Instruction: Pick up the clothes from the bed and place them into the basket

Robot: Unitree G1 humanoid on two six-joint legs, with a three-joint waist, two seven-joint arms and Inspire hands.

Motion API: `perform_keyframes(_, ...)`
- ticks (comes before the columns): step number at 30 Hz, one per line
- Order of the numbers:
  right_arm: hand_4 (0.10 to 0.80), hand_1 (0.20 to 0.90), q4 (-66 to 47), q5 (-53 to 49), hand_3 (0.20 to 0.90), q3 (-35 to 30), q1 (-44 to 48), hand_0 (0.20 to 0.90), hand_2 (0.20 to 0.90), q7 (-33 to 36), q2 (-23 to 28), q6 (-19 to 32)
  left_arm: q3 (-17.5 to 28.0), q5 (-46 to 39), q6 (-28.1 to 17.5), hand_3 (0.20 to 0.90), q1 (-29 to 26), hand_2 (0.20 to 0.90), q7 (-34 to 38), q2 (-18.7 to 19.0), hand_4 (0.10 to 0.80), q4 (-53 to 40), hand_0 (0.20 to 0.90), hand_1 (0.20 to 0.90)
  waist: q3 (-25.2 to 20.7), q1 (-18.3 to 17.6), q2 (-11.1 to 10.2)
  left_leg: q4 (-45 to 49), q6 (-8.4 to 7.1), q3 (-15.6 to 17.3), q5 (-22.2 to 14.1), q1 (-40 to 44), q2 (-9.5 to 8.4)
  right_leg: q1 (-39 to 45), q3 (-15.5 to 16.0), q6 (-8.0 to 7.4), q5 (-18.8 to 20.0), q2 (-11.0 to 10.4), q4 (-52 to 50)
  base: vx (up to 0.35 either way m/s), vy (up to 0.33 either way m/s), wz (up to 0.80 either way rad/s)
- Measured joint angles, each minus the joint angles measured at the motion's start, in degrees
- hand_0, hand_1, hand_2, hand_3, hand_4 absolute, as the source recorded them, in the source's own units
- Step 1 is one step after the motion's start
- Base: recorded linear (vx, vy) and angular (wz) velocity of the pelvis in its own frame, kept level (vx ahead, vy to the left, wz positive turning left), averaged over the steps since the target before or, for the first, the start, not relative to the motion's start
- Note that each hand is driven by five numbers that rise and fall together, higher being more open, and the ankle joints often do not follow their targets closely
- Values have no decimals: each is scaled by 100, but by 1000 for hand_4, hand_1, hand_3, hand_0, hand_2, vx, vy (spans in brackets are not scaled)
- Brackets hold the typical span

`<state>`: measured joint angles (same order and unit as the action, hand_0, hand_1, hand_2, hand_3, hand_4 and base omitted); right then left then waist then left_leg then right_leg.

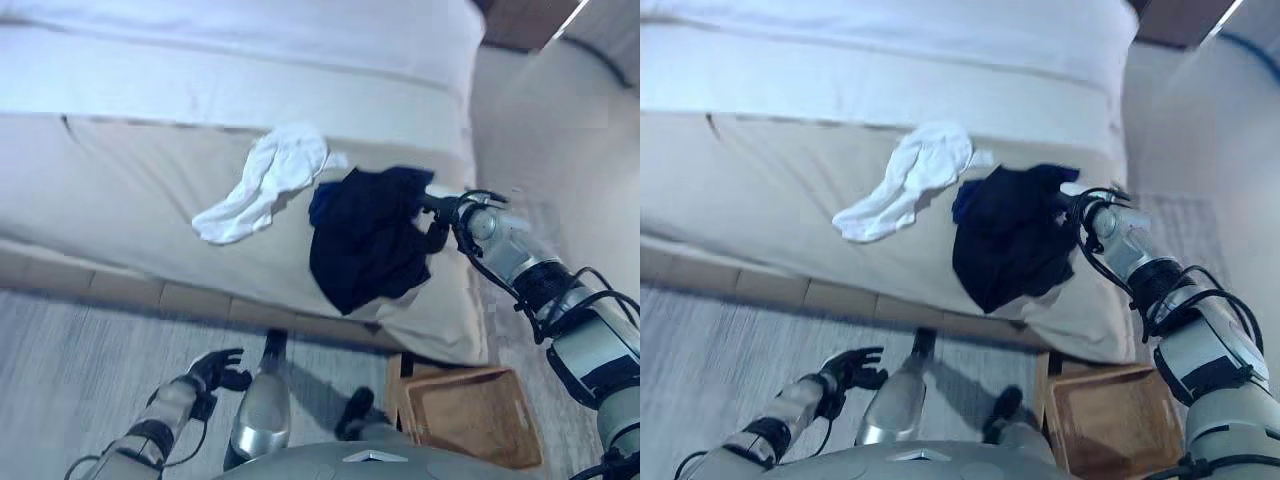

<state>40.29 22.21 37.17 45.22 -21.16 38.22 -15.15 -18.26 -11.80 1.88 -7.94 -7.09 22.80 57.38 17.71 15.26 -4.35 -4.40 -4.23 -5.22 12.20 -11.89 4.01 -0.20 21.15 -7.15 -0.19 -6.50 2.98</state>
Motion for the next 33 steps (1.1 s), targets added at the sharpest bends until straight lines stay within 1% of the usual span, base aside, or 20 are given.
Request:
perform_keyframes(1,800,900,83,13,900,-1,0,900,900,67,-109,-53,3,-65,-59,900,-21,900,56,18,800,-32,900,900,181,40,-4,-3,8,-3,23,0,-25,7,7,0,2,-19,3,-34,-14,10)
perform_keyframes(3,800,900,91,43,900,-3,1,900,900,120,-159,-96,5,-113,-85,900,-70,900,69,25,800,-49,900,900,360,73,-1,-7,3,-65,38,-3,-88,45,72,0,6,-64,34,-23,14,17)
perform_keyframes(4,800,900,97,57,900,-8,2,900,900,152,-179,-113,5,-159,-83,900,-76,900,70,27,800,-49,900,900,389,89,-6,-15,3,-85,38,-7,-118,75,114,27,25,-77,89,-21,29,16)
perform_keyframes(6,800,900,129,170,900,-20,27,900,900,236,-209,-128,3,-169,-80,900,-95,900,71,24,800,-46,900,900,398,151,-11,-29,3,-92,37,-20,-148,80,134,10,46,-93,139,-11,47,8)
perform_keyframes(11,800,900,531,305,900,-76,291,900,900,444,-471,-163,7,-170,-89,900,-107,900,70,19,800,-46,900,900,409,231,-13,-46,2,-100,37,42,-178,197,178,25,58,-95,225,-1,26,7)
perform_keyframes(12,100,300,609,376,200,-84,339,300,300,518,-529,-204,5,-171,-89,900,-110,900,70,17,800,-61,900,900,409,229,-13,-46,2,-96,37,44,-176,199,183,25,58,-92,225,0,0,0)
perform_keyframes(16,100,300,695,315,200,-130,404,300,300,1046,-591,-261,4,-173,-88,900,-117,900,70,20,800,-114,900,900,415,209,-10,-56,-4,-77,32,40,-161,191,186,24,58,-83,226,-8,9,-2)
perform_keyframes(18,100,300,632,174,200,-284,404,300,300,1303,-591,-273,4,-173,-88,900,-112,900,70,23,800,-138,900,900,416,202,-10,-56,-14,-67,24,39,-158,185,175,24,57,-81,226,0,0,0)
perform_keyframes(20,100,300,320,-31,200,-541,392,300,300,1821,-563,-290,7,-171,-86,900,-74,900,77,41,800,-223,900,900,424,155,-21,-57,-29,-36,12,42,-146,174,150,24,57,-81,226,36,4,-5)
perform_keyframes(21,100,300,208,-74,200,-601,392,300,300,1949,-561,-286,7,-171,-86,900,-58,900,84,47,800,-247,900,900,431,161,-19,-57,-30,-31,11,42,-146,173,146,24,57,-79,226,66,8,-7)
perform_keyframes(23,100,300,-501,-245,200,-994,353,300,300,2549,-532,-228,40,-169,-94,900,-25,900,125,51,800,-261,900,900,469,99,-37,-58,-36,31,5,97,-133,192,95,29,63,-80,225,95,18,-10)
perform_keyframes(24,100,300,-740,-301,200,-1095,341,300,300,2703,-528,-223,65,-170,-98,900,-5,900,128,49,800,-261,900,900,493,85,-41,-58,-38,45,2,134,-131,221,74,32,66,-80,225,119,48,-13)
perform_keyframes(25,100,300,-1466,-391,200,-1401,214,300,300,3060,-500,-172,148,-166,-110,900,66,900,157,40,800,-258,900,900,509,50,-49,-58,-46,85,-47,232,-128,299,17,31,67,-85,225,94,44,-11)
perform_keyframes(28,100,300,-2427,-429,200,-1828,197,300,300,3802,-383,240,225,-151,-215,900,209,900,161,19,800,-250,900,900,517,-1,-65,-61,-23,165,-103,495,-133,509,-37,30,69,-105,225,106,54,-13)
perform_keyframes(31,100,300,-3131,-434,200,-2217,228,300,300,4375,69,586,306,-53,-249,900,315,900,157,-27,800,-234,900,900,506,-45,-81,-62,-5,189,-160,680,-128,686,-58,30,69,-106,225,120,36,-5)
perform_keyframes(33,100,300,-3427,-448,200,-2495,228,300,300,4584,396,666,414,25,-269,900,374,900,150,-60,800,-206,900,900,500,-90,-91,-62,-3,197,-170,755,-133,765,-90,30,69,-110,224,109,20,-3)
